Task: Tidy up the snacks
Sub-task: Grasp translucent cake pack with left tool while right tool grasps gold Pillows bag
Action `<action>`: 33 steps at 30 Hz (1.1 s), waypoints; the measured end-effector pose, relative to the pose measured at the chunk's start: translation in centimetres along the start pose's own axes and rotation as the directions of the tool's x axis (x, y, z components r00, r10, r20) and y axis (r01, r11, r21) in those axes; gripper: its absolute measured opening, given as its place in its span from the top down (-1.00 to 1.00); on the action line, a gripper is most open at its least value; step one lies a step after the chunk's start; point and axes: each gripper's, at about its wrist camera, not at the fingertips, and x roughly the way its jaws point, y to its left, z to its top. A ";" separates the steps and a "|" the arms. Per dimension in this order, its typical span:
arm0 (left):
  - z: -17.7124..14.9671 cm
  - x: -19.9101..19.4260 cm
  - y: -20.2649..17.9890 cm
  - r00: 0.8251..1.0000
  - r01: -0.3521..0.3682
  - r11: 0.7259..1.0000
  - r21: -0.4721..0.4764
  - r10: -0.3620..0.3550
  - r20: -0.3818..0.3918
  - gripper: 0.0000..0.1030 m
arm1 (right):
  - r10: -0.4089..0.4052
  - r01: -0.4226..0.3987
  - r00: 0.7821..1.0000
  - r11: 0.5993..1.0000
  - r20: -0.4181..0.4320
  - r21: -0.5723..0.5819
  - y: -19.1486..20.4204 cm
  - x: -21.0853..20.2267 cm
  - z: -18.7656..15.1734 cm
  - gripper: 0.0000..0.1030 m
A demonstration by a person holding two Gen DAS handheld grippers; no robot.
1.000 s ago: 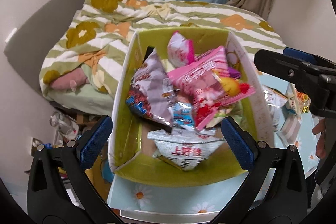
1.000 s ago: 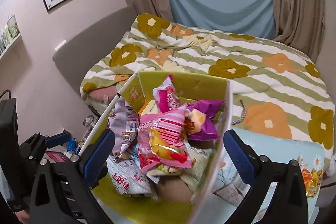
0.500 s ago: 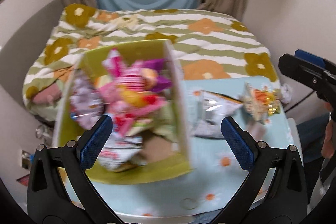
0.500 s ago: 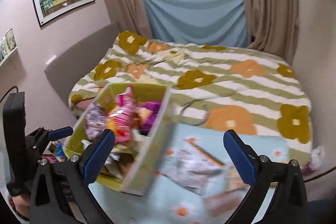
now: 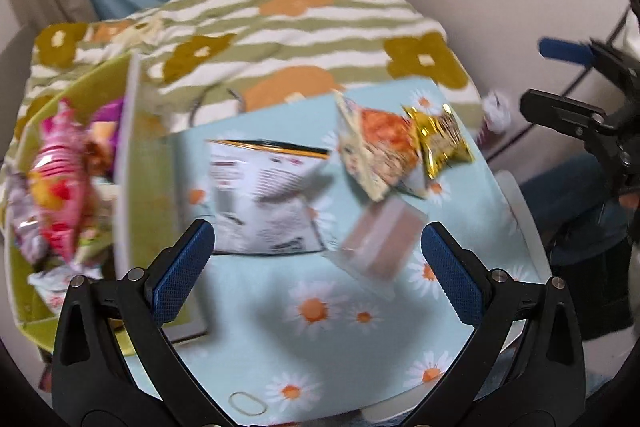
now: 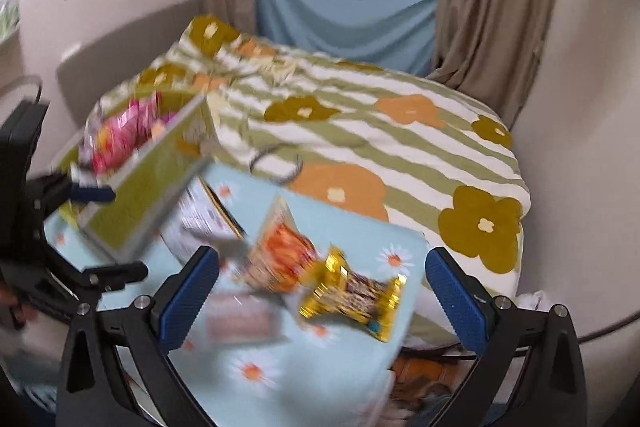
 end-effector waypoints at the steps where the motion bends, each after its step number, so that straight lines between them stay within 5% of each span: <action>1: -0.1 0.7 -0.8 1.000 0.003 1.000 0.016 -0.002 -0.008 -1.00 | 0.012 -0.012 1.000 1.000 -0.020 -0.020 -0.8 0.7 -0.8 -1.00; 8: -1.0 6.2 -4.7 0.997 0.032 0.989 0.146 -0.021 -0.078 -1.00 | 0.105 -0.117 0.988 0.988 -0.115 -0.097 -4.2 5.5 -4.1 -1.00; 13: -1.9 10.0 -6.7 0.991 -0.004 0.963 0.270 0.039 -0.126 -1.00 | 0.116 -0.152 0.980 0.960 -0.160 -0.236 -4.9 8.6 -5.6 -1.00; 26: -3.0 13.2 -7.4 0.980 0.027 0.969 0.246 0.023 -0.197 -0.65 | 0.147 -0.239 0.961 0.869 -0.235 -0.433 -4.2 13.2 -6.8 -0.99; 33: -3.1 13.1 -6.6 0.979 0.065 0.982 0.177 -0.028 -0.204 -0.30 | 0.139 -0.255 0.956 0.831 -0.259 -0.495 -3.3 14.4 -7.1 -0.72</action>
